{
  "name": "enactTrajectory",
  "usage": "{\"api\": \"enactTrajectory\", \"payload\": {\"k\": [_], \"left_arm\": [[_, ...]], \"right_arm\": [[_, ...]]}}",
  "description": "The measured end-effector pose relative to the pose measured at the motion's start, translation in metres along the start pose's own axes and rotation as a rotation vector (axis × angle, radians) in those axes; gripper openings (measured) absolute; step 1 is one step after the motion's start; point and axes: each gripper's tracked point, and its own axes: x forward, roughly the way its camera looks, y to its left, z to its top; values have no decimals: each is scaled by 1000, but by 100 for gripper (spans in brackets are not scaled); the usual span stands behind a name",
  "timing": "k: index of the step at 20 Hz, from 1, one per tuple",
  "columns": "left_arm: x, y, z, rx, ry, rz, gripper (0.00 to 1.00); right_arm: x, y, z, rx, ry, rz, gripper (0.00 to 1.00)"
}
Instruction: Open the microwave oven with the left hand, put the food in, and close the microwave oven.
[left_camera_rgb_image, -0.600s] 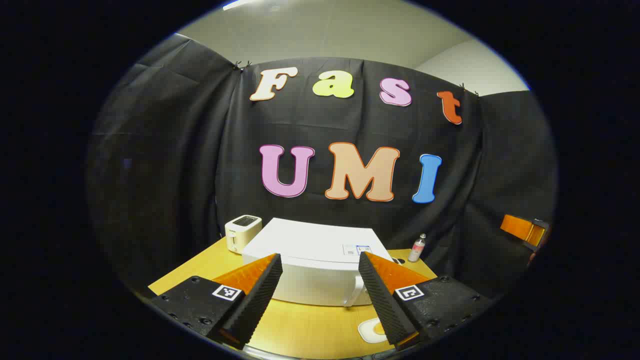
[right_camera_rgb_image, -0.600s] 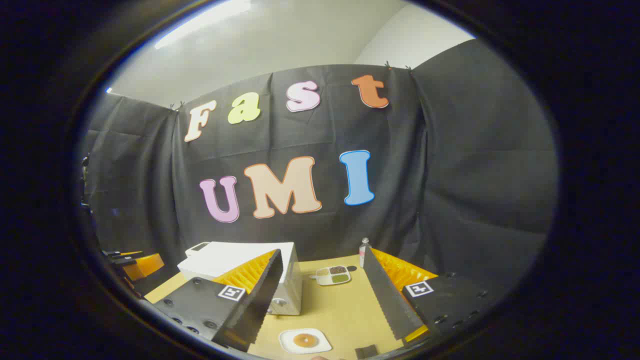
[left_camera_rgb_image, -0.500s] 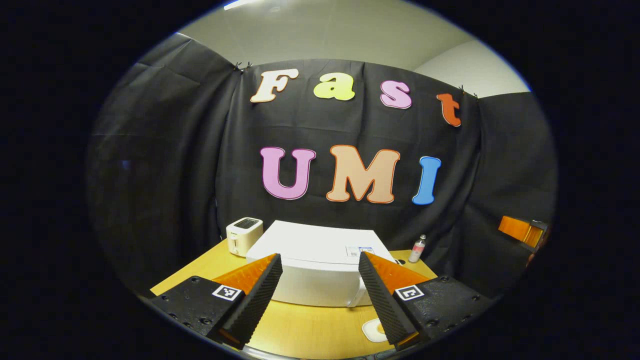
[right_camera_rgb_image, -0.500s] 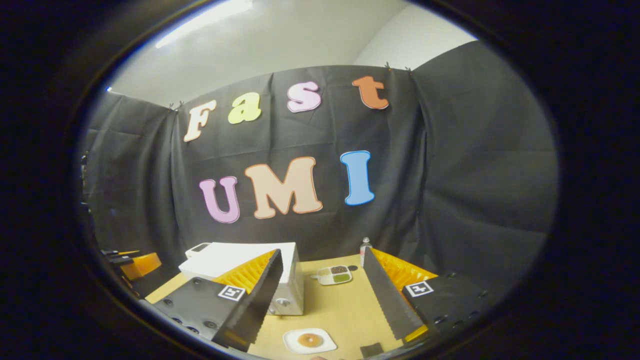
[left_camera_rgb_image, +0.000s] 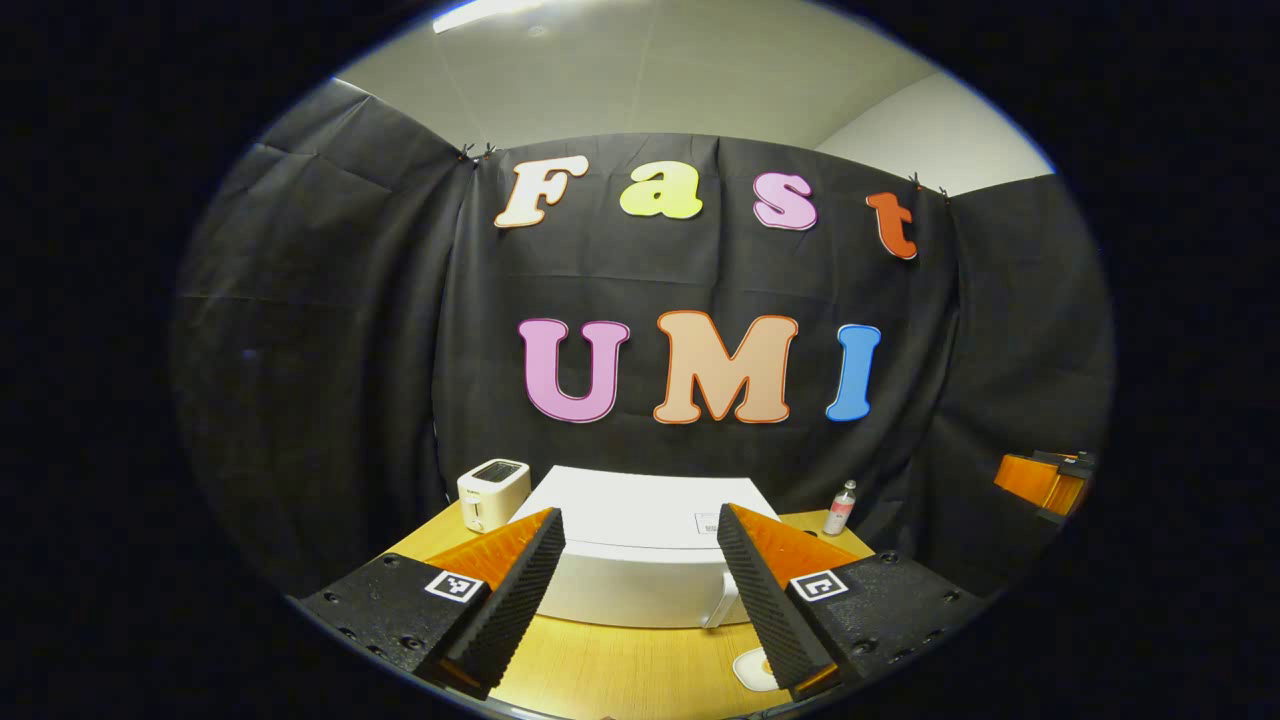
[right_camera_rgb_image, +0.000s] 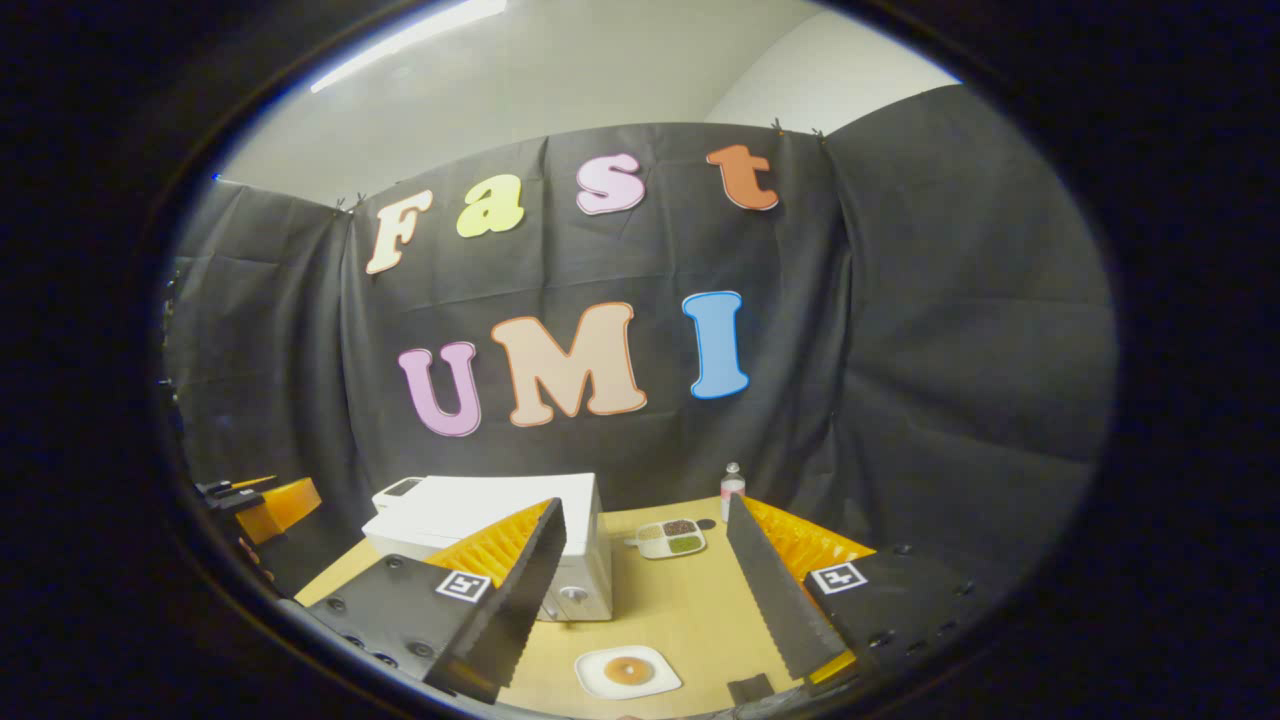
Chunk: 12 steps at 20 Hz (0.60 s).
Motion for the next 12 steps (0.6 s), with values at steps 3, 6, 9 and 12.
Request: {"api": "enactTrajectory", "payload": {"k": [3, 6, 9, 12], "left_arm": [[0, -14, -3, 6, 9, -10, 96], [2, -27, -10, 6, 32, -27, 93], [6, -38, -25, -4, 64, -41, 96], [10, -51, -46, -5, 125, -77, 96]], "right_arm": [[2, -15, 0, 3, 13, -9, 92], [4, -29, 0, -17, 18, -21, 99], [6, -35, -1, -19, 28, -18, 99], [8, -42, -4, -24, 38, -26, 99]]}}
